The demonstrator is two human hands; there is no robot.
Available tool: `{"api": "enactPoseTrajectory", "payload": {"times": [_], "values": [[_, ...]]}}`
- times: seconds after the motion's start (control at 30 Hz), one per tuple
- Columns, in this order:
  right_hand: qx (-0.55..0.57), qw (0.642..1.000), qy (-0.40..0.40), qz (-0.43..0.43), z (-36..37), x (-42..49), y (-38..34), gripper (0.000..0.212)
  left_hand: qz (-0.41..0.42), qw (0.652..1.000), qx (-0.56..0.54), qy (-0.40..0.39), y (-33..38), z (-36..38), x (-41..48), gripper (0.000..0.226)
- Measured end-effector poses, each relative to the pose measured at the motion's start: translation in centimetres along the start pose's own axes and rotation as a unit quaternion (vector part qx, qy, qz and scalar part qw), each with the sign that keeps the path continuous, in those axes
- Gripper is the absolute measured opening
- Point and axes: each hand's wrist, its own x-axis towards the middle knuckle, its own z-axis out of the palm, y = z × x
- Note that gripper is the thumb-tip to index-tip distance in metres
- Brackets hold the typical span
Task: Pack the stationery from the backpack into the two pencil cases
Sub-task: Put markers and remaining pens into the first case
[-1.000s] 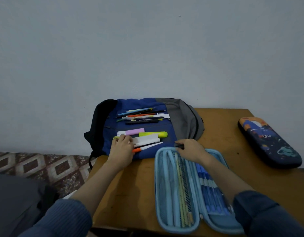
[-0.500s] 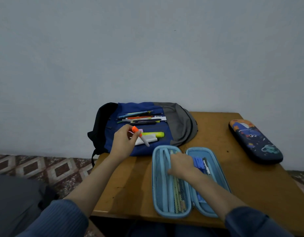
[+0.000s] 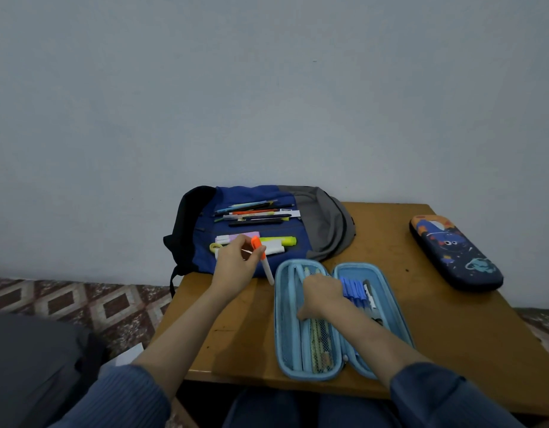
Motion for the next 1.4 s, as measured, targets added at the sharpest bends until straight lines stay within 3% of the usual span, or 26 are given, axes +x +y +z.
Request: {"api": "enactPoseTrajectory", "payload": {"times": [0.2,0.47,0.63,0.8,1.1,1.2,1.27,1.4], "values": [[-0.054,0.998,-0.027,-0.019,-0.4,-0.1,-0.4,0.051,0.011,0.999,-0.013,0.028,0.5,0.6,-0.6,0.011],[-0.117,0.989,-0.085,-0.010,-0.2,-0.2,-1.6,0.036,0.023,0.999,-0.007,0.047,0.9,0.6,-0.8,0.012],[-0.168,0.984,-0.054,0.002,0.9,-0.4,-2.3,0.022,0.026,0.999,-0.005,0.044,0.9,1.3,-1.1,0.013],[-0.158,0.987,-0.024,0.021,1.5,-0.6,-2.6,0.026,0.025,0.999,-0.011,0.043,1.0,1.4,-1.3,0.014],[-0.023,0.999,0.037,-0.002,1.1,-0.5,-0.9,0.026,-0.010,0.999,-0.028,0.030,0.6,1.6,-2.2,0.010],[0.065,0.998,0.017,0.005,1.2,-0.8,0.6,0.007,-0.053,0.996,-0.072,0.018,0.1,2.2,-2.2,0.008],[0.164,0.986,-0.003,0.029,1.8,-0.3,1.9,0.025,-0.082,0.993,-0.085,0.013,0.0,2.5,-2.3,0.005],[0.317,0.946,-0.006,0.062,2.3,0.5,3.5,0.018,-0.152,0.984,-0.092,-0.020,-0.2,3.4,-2.2,0.006]]}}
